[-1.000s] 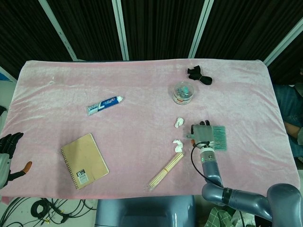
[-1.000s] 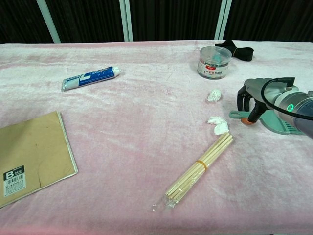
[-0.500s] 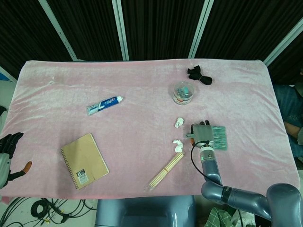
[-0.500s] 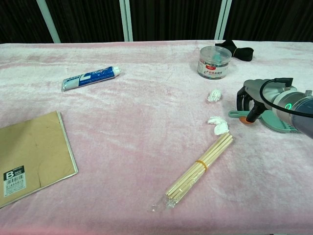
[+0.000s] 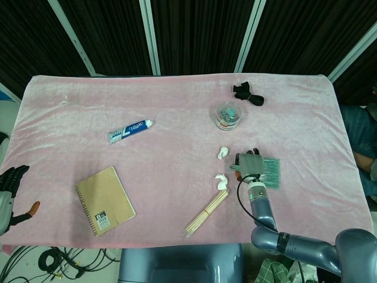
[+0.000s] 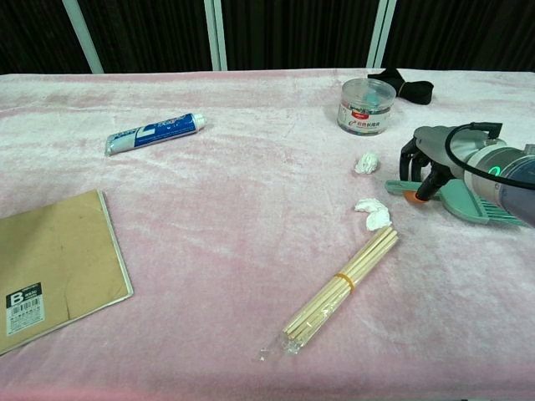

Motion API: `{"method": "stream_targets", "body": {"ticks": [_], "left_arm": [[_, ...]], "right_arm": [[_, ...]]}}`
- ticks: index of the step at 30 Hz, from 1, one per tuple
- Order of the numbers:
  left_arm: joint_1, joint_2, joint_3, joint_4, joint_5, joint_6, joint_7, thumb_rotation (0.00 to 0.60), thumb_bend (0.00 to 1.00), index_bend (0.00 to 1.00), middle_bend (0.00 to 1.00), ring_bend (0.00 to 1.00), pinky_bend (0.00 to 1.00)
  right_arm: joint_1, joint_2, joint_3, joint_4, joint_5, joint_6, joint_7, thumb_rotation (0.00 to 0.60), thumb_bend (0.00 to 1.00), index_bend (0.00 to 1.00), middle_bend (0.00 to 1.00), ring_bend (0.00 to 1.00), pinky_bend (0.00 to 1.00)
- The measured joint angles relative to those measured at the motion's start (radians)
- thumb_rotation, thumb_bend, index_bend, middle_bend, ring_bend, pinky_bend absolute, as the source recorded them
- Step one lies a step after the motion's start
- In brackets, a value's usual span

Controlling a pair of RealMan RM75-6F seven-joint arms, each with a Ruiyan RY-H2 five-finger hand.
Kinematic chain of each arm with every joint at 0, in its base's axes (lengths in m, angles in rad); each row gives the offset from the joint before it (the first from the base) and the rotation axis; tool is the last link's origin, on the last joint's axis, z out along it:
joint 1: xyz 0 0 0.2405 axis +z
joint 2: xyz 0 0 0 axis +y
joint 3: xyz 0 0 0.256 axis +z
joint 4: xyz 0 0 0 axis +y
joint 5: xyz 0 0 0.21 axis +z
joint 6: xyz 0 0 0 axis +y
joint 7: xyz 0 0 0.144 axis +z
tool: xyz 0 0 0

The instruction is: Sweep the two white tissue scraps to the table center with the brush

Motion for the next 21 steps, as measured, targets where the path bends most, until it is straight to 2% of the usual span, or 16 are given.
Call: {"method": "stream_targets", "body": {"ticks": [4,10,16,21], "left_arm": [[0.0,0.001,0.0,-0.001,0.001,0.001,-0.002,0.6,0.3,0.08,0.09,0.0,0.1],[0.002,0.002,0.001,-0.001,0.002,0.003,-0.008,0.6,0.3,0.08,0.09,0.0,0.1],[0.001,0.002,0.0,-0.001,0.001,0.001,-0.009,0.6,0.3,0.08,0.09,0.0,0.1],[0.001,0.002,0.0,-0.002,-0.002,-0.001,-0.008,0.6,0.3,0.08,0.09,0.0,0.1]], "right_arm": [[-0.009,0.016,0.022,-0.027,-0.023,-0.003,0.056,0.6,0.34,0.61,0.54,0.26,0.12],[-0.023,0.047,0.079,-0.054,-0.059,-0.06,0.206,0.6,0.34,0.63,0.55,0.26,0.12],[-0.036,0.074,0.163,-0.047,-0.101,-0.187,0.439,0.6,0.34,0.65,0.55,0.26,0.12],[-0.039,0.076,0.218,0.017,-0.211,-0.285,0.638,0.6,0.34,0.65,0.56,0.26,0.12]]}}
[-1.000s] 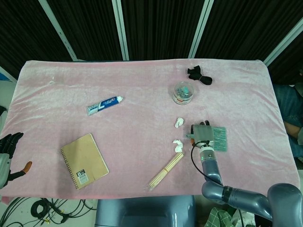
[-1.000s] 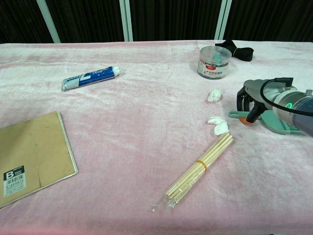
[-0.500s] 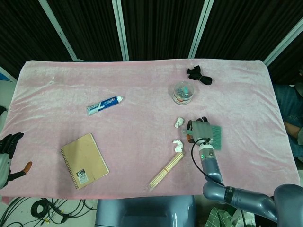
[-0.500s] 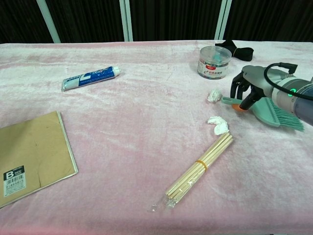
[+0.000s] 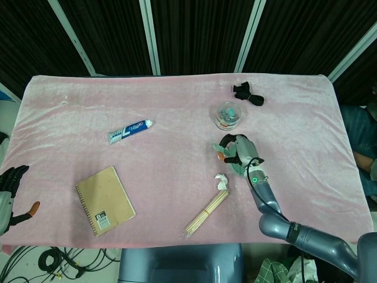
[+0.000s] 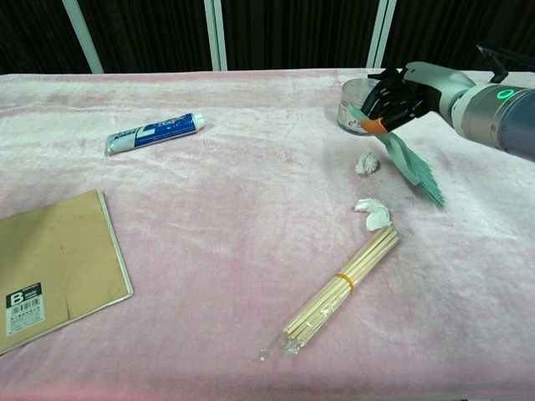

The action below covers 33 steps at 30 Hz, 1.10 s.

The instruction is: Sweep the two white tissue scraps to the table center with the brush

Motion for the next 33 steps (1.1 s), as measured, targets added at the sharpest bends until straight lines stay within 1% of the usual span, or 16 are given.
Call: {"method": "stream_targets", "body": {"ticks": [4,7,11,14,18,21,29,33], "left_arm": [[-0.001,0.0,-0.001,0.0,-0.002,-0.003,-0.001,0.6,0.3,0.08,0.09,0.0,0.1],[-0.002,0.0,-0.001,0.001,-0.004,-0.004,-0.001,0.6,0.3,0.08,0.09,0.0,0.1],[-0.002,0.001,-0.001,-0.001,-0.005,-0.005,0.0,0.6,0.3,0.08,0.09,0.0,0.1],[-0.002,0.001,-0.001,-0.001,-0.005,-0.006,0.0,0.6,0.3,0.08,0.09,0.0,0.1],[-0.002,0.002,-0.001,-0.002,-0.007,-0.007,-0.001,0.6,0.3,0.08,0.09,0.0,0.11],[-0.002,0.003,0.0,-0.003,-0.007,-0.009,-0.002,0.6,0.3,0.08,0.09,0.0,0.11],[-0.002,0.007,0.001,-0.004,-0.007,-0.011,-0.008,0.6,0.3,0.08,0.09,0.0,0.11],[-0.002,0.007,0.002,-0.005,-0.006,-0.013,-0.009,0.6,0.3,0.08,0.09,0.0,0.12]], "right_arm": [[0.001,-0.019,0.027,0.071,-0.112,-0.017,0.128,0.6,0.35,0.65,0.56,0.26,0.12],[0.001,-0.039,0.032,0.119,-0.197,-0.011,0.208,0.6,0.35,0.65,0.56,0.26,0.12],[0.004,-0.074,0.018,0.189,-0.301,0.025,0.275,0.6,0.35,0.66,0.57,0.26,0.12],[0.009,-0.104,-0.011,0.243,-0.364,0.054,0.306,0.6,0.35,0.66,0.57,0.26,0.12],[0.015,-0.129,-0.047,0.28,-0.412,0.085,0.309,0.6,0.35,0.67,0.57,0.26,0.12],[0.021,-0.15,-0.071,0.296,-0.433,0.102,0.299,0.6,0.35,0.68,0.58,0.29,0.12],[0.036,-0.182,-0.09,0.326,-0.421,0.111,0.221,0.6,0.37,0.75,0.64,0.35,0.12],[0.041,-0.192,-0.088,0.324,-0.39,0.112,0.176,0.6,0.39,0.75,0.65,0.36,0.12]]}}
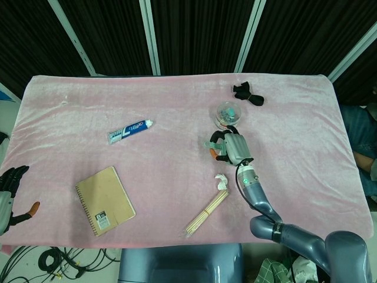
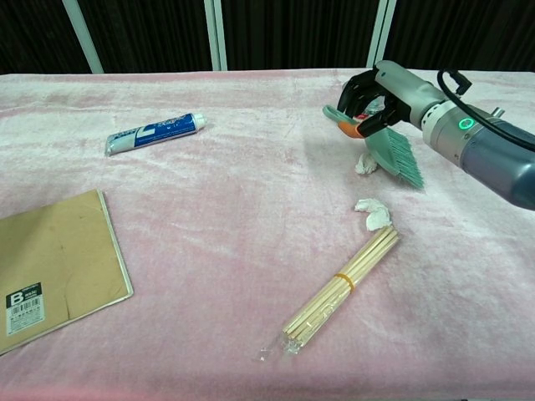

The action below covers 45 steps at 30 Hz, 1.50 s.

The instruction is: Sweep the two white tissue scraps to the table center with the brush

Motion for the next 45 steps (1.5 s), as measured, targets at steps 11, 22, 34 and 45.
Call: {"method": "stream_targets", "body": {"ticks": [11,22,34,45], "left_arm": [[0.0,0.001,0.0,0.0,0.001,0.0,-0.005,0.6,0.3,0.08,0.09,0.0,0.12],[-0.001,0.002,0.001,0.001,0.003,-0.002,-0.014,0.6,0.3,0.08,0.09,0.0,0.13],[-0.002,0.004,0.001,0.001,0.001,-0.005,-0.022,0.6,0.3,0.08,0.09,0.0,0.15],[0.0,0.003,0.002,0.0,0.001,-0.002,-0.02,0.6,0.3,0.08,0.09,0.0,0.15]], "right_arm": [[0.016,-0.049,0.042,-0.046,0.096,0.003,-0.033,0.6,0.39,0.77,0.67,0.38,0.12],[0.043,-0.088,0.075,-0.1,0.119,-0.013,0.022,0.6,0.4,0.78,0.67,0.38,0.12],[0.025,-0.026,0.123,-0.28,0.019,-0.151,0.468,0.6,0.4,0.79,0.68,0.38,0.12],[-0.005,0.061,0.11,-0.299,-0.254,-0.09,0.689,0.6,0.4,0.79,0.69,0.38,0.12]]}}
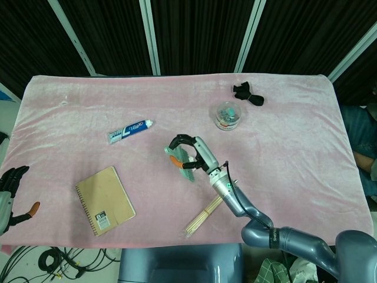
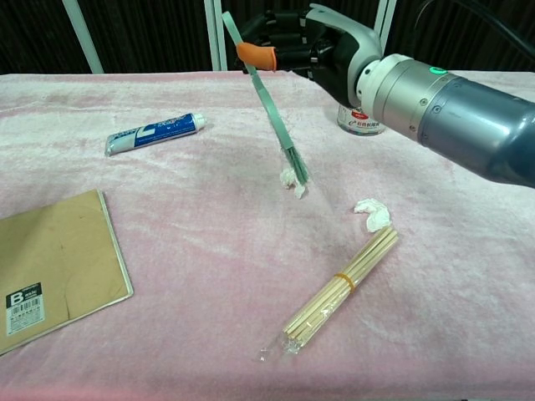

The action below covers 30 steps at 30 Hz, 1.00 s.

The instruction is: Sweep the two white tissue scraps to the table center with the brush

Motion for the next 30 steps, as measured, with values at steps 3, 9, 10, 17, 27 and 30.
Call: {"method": "stream_targets", "body": {"ticks": [3,9,10,17,27,30], "left_arm": [[-0.001,0.0,0.0,-0.001,0.0,-0.001,0.001,0.6,0.3,0.08,0.09,0.0,0.15],[0.0,0.0,0.0,-0.003,-0.001,-0.001,0.005,0.6,0.3,0.08,0.09,0.0,0.16],[0.0,0.0,0.0,-0.003,-0.001,-0.001,0.006,0.6,0.3,0.08,0.09,0.0,0.16],[0.001,0.0,0.001,-0.004,-0.001,0.0,0.009,0.6,0.3,0.08,0.09,0.0,0.16],[0.002,0.0,0.001,-0.003,0.0,0.003,0.011,0.6,0.3,0.08,0.09,0.0,0.16],[0.002,0.0,0.001,-0.003,0.0,0.003,0.011,0.6,0.3,0.08,0.09,0.0,0.16]], "right_arm": [[-0.008,0.01,-0.012,0.019,0.0,0.034,-0.089,0.6,0.4,0.79,0.69,0.38,0.12],[-0.039,0.037,-0.042,0.028,0.036,0.098,-0.328,0.6,0.4,0.79,0.69,0.38,0.12],[-0.045,0.043,-0.047,0.023,0.047,0.104,-0.362,0.6,0.4,0.79,0.69,0.39,0.12],[-0.091,0.107,-0.086,-0.079,0.174,0.13,-0.601,0.6,0.4,0.8,0.7,0.39,0.12],[-0.121,0.17,-0.107,-0.246,0.399,0.135,-0.78,0.6,0.4,0.8,0.7,0.4,0.12],[-0.122,0.175,-0.111,-0.277,0.454,0.147,-0.826,0.6,0.4,0.8,0.7,0.4,0.12]]}}
